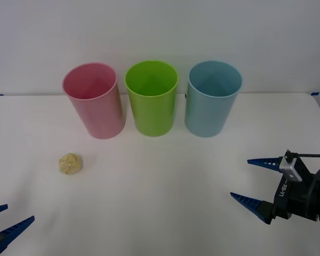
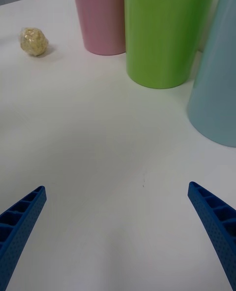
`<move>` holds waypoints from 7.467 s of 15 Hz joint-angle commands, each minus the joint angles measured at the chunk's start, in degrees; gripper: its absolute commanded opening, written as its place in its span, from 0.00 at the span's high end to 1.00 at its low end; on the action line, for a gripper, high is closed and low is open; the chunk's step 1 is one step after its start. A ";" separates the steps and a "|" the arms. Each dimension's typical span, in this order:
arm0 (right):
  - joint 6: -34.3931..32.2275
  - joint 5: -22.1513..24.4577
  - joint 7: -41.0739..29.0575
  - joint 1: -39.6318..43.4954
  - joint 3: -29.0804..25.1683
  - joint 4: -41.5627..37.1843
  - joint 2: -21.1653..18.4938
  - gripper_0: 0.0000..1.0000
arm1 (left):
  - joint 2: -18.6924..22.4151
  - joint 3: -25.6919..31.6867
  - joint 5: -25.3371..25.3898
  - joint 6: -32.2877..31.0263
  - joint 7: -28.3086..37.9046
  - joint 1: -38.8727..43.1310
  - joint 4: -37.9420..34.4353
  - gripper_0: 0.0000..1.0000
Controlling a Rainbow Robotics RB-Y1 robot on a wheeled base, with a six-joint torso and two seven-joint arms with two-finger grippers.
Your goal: Put cans in the blue bin and PET bottles in the pink bin and trash in the green bin.
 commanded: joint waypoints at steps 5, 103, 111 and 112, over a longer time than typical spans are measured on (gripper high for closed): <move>0.00 0.00 0.00 0.00 0.00 0.00 0.00 0.00 | 7.46 -7.64 -6.83 13.24 19.88 3.49 -6.78 0.00; 0.00 0.00 0.00 0.00 0.00 0.00 0.00 0.00 | 18.97 -35.77 22.09 34.78 -8.33 -29.65 -1.16 1.00; 0.00 0.00 0.00 0.00 0.00 0.00 0.00 0.00 | 29.96 -50.36 30.52 54.64 -5.87 -44.24 -1.69 1.00; 0.00 0.00 0.00 0.00 0.00 0.00 0.00 0.00 | 31.54 -52.82 31.84 57.01 -5.61 -46.17 -1.60 1.00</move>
